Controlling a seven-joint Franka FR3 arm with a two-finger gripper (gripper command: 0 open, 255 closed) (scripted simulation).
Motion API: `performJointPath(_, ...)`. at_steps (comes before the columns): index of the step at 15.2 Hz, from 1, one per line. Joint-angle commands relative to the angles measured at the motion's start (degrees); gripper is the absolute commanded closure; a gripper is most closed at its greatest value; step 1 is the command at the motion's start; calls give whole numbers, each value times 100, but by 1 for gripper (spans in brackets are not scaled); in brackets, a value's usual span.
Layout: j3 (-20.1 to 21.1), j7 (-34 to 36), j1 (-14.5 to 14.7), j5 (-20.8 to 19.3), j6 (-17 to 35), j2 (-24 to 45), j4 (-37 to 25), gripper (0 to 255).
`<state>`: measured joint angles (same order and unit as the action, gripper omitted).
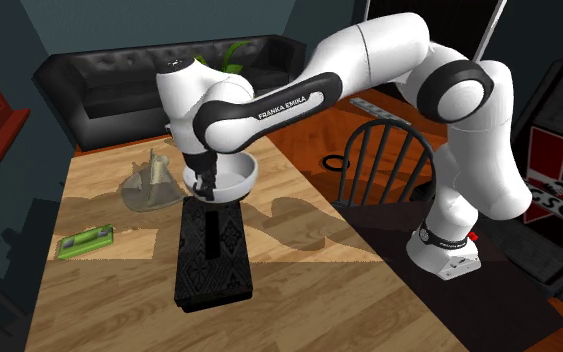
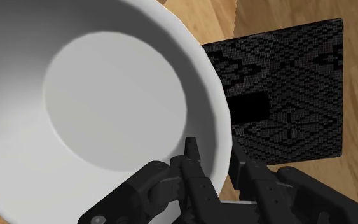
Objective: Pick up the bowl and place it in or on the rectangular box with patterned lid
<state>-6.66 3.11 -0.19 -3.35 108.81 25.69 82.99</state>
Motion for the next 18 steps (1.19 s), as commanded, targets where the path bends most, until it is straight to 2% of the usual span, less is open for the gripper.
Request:
performJointPath(1,63,209,146,-4,-202,227,-414,255)
performJointPath(7,206,721,536,-9,-837,987,-1757,255)
performJointPath(18,208,785,545,-18,-39,1062,-1031,255)
